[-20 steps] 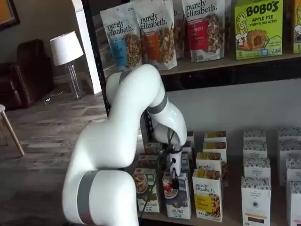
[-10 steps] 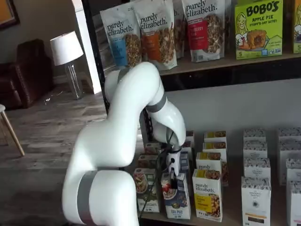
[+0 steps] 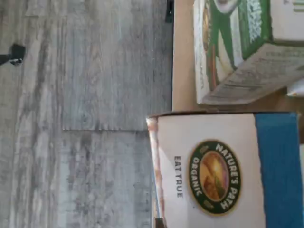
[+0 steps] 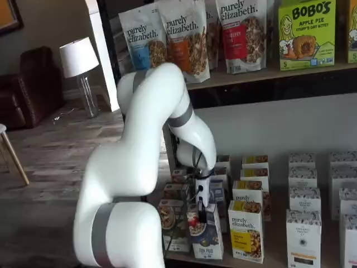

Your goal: Pick up the blue and white box that is on the bottom shelf, the second box from the left

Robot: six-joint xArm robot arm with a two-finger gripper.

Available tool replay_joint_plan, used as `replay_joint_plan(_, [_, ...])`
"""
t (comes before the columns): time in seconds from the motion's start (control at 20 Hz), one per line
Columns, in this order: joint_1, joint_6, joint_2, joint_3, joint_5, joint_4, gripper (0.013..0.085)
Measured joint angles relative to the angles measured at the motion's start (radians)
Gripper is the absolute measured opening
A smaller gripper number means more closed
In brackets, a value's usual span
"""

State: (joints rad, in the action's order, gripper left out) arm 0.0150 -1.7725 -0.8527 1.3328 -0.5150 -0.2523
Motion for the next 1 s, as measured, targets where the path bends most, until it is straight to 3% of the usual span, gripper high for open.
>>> replay_joint_plan(0.55, [0.014, 0.039, 0.170, -0.193, -0.008, 0.031, 0.0490])
replay_joint_plan(1.0, [0.027, -0.004, 0.304, -0.356, 0.021, -0.027, 0.0490])
